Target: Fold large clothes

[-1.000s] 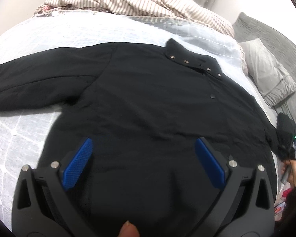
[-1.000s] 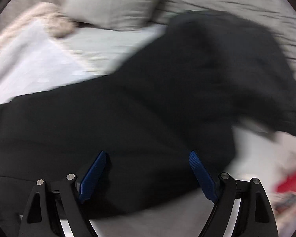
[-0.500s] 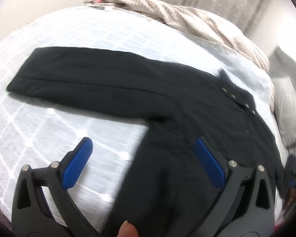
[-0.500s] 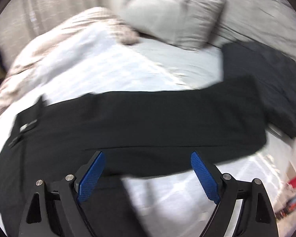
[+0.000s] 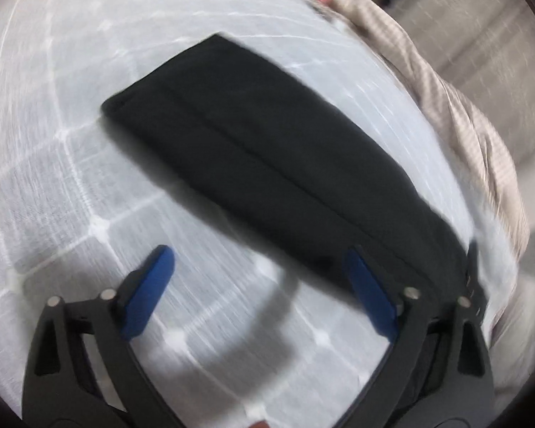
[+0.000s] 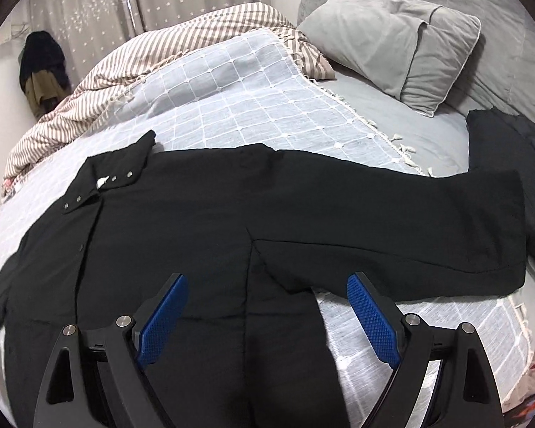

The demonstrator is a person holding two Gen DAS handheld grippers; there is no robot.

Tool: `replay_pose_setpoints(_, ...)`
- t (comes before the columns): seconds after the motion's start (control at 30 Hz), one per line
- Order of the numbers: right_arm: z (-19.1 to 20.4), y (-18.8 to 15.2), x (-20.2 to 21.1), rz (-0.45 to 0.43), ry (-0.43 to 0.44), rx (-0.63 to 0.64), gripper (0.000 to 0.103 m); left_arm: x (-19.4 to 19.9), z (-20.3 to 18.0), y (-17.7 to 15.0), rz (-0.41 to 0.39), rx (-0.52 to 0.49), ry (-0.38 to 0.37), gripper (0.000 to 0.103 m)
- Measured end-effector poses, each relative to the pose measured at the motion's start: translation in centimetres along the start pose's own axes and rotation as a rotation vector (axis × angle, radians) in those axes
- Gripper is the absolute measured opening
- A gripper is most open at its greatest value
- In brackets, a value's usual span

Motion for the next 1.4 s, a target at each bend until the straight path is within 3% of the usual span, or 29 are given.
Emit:
replay_pose_setpoints(0.07, 0.1, 0.1, 0.1, -0.003, 0.011, -0.012, 0.092, 0.1, 0.0, 0.9, -0.041, 0.024, -0.024, 0.092)
replay_pose_setpoints(0.1, 0.2, 0.1, 0.2, -0.005, 0.013, -0.015, 0.092, -0.3, -0.1, 1.2, -0.043, 0.023, -0.027, 0.087)
replay_pose_setpoints(0.17, 0.2, 0.3, 0.1, -0.013, 0.013, -0.023, 0.092, -0.8, -0.3, 1.7, -0.049, 0.014, -0.032, 0.066)
replay_pose_setpoints(0.23, 0.2, 0.2, -0.1, -0.010, 0.014, -0.025, 0.092, -1.4, -0.1, 2.1, -0.037, 0.034, -0.016, 0.025)
replay_pose_setpoints(0.3, 0.3, 0.1, -0.3, 0.000, 0.020, -0.023, 0.092, -1.1, 0.0, 2.7, -0.034, 0.075, -0.012, 0.012)
replay_pose_setpoints(0.33, 0.3, 0.1, -0.3, 0.002, 0.021, -0.024, 0.092, -0.5, -0.3, 3.1, -0.050, 0.092, -0.017, 0.009)
replay_pose_setpoints(0.4, 0.4, 0.1, -0.3, 0.001, 0.026, -0.027, 0.092, 1.2, -2.0, 4.0, -0.104, 0.065, -0.031, 0.008)
replay_pose_setpoints(0.5, 0.6, 0.4, -0.2, -0.009, 0.036, -0.028, 0.092, 4.8, -6.9, 4.7, -0.208, -0.054, -0.085, 0.007)
replay_pose_setpoints(0.6, 0.8, 0.4, -0.2, -0.009, 0.044, -0.034, 0.092, 8.4, -13.5, 4.4, -0.276, -0.172, -0.195, 0.007)
replay_pose_setpoints(0.8, 1.0, 0.2, -0.2, 0.002, 0.066, -0.049, 0.092, 13.5, -24.8, 0.4, -0.303, -0.364, -0.407, 0.006)
replay_pose_setpoints(1.0, 0.8, 0.2, -0.3, 0.007, 0.068, -0.063, 0.092, 15.2, -32.9, -6.6, -0.227, -0.511, -0.573, 0.006)
replay_pose_setpoints(1.3, 0.8, -0.2, -0.7, 0.025, 0.074, -0.076, 0.092, 12.5, -36.6, -18.9, 0.026, -0.667, -0.682, 0.007)
replay_pose_setpoints(1.37, 1.1, -0.3, -0.9, 0.031, 0.085, -0.074, 0.092, 11.3, -36.7, -22.7, 0.119, -0.781, -0.685, 0.017)
replay_pose_setpoints(1.4, 1.4, -0.4, -1.1, 0.037, 0.091, -0.073, 0.092, 10.8, -36.5, -24.6, 0.172, -0.835, -0.681, 0.032)
Point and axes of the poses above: each gripper's, at about its wrist camera, not at the fingertips, and x roughly against the way its jaws point, z to its left, y to its top, the point moved 9 cm from there along -x, roughly the way its jaws point, and after that the axes turned 6 degrees about -z, right-handed, at the moved point
